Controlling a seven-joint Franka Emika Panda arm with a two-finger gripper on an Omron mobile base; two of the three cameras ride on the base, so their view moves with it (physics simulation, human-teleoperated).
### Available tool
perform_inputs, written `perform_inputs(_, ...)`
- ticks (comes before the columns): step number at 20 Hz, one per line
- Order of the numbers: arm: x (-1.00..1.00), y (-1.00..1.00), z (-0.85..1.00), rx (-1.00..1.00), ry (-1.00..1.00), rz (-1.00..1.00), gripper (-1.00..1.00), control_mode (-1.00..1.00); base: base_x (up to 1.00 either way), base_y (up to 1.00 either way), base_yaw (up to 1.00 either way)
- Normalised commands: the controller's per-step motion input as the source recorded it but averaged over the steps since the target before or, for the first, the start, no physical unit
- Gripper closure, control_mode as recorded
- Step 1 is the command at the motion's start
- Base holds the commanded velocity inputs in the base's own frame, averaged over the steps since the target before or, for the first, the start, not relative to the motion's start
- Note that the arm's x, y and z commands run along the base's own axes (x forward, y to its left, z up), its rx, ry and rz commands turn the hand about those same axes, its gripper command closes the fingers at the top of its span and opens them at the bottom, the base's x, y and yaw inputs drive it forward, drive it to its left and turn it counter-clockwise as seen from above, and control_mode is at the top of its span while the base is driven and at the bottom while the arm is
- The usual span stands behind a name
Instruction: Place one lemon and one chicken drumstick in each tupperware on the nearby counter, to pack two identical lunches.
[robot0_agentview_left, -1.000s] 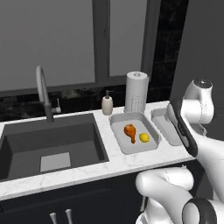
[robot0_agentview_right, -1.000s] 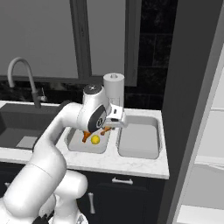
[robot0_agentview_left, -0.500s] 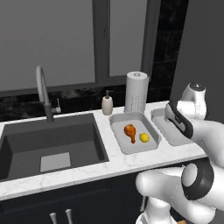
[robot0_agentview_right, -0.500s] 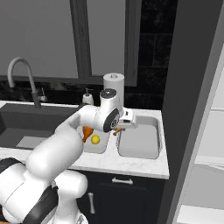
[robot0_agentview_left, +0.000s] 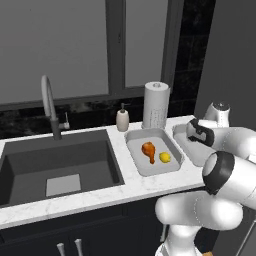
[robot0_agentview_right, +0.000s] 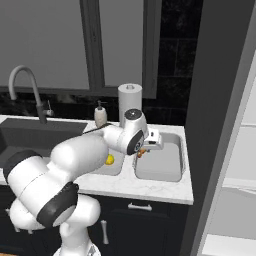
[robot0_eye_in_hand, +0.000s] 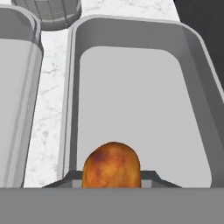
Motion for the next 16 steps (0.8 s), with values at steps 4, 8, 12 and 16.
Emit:
perform_inputs(4, 0.40, -0.17, -0.37, 0.00, 0.00, 0.01, 1.00, -1.00, 0.00, 0.00, 0.00)
perform_inputs(8, 0.29, -0.15, -0.45, 0.00, 0.00, 0.01, 1.00, -1.00, 0.00, 0.00, 0.00)
perform_inputs(12, 0.23, -0.11, -0.42, 0.00, 0.00, 0.01, 1.00, -1.00, 0.00, 0.00, 0.00)
perform_inputs(16, 0.44, -0.10, -0.26, 0.00, 0.00, 0.00, -1.00, -1.00, 0.00, 0.00, 0.00)
